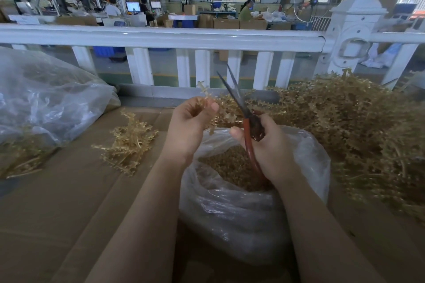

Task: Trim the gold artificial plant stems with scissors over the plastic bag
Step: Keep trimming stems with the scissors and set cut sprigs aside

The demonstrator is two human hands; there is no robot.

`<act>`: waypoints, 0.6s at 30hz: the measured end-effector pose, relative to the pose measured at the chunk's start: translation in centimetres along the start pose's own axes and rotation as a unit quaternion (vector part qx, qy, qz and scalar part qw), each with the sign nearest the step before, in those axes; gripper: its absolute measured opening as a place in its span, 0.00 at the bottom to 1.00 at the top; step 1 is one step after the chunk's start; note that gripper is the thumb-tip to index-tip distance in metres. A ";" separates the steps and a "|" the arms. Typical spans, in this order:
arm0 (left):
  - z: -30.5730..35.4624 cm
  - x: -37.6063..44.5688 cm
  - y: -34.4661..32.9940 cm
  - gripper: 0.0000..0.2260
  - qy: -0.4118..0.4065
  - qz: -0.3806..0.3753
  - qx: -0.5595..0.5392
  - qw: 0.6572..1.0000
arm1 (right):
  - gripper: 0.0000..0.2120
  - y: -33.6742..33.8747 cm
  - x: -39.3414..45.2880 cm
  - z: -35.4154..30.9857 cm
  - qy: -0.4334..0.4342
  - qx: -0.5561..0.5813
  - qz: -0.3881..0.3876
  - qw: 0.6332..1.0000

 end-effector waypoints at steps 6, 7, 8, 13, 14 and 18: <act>0.6 0.1 -0.2 0.09 -0.027 -0.002 0.053 0.998 | 0.27 -0.4 -0.1 -0.5 0.037 -0.155 0.005 0.987; 0.7 0.1 -0.2 0.10 -0.029 -0.003 0.055 0.998 | 0.27 -0.4 -0.2 -0.6 0.043 -0.169 0.008 0.985; 0.8 0.0 -0.2 0.10 -0.031 -0.005 0.054 0.998 | 0.27 -0.4 -0.2 -0.7 0.045 -0.175 0.012 0.983; 0.5 0.1 -0.5 0.09 -0.022 -0.025 0.052 0.998 | 0.29 -0.1 -0.2 -0.9 0.051 -0.185 0.029 0.981; 0.4 0.1 -0.5 0.09 -0.019 -0.027 0.050 0.998 | 0.29 -0.1 -0.2 -0.8 0.047 -0.184 0.032 0.981; 0.2 0.1 -0.6 0.08 -0.013 -0.029 0.029 0.999 | 0.32 0.1 -0.3 -0.6 0.046 -0.198 0.047 0.978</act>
Point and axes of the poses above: each hand's wrist, its own x-axis towards the middle knuckle, its own y-axis out of the back of the hand, z = x × y, the point moved 8 cm from there along x, towards the middle knuckle, and after that the axes turned 9 degrees about -z, right-handed, at the moved point
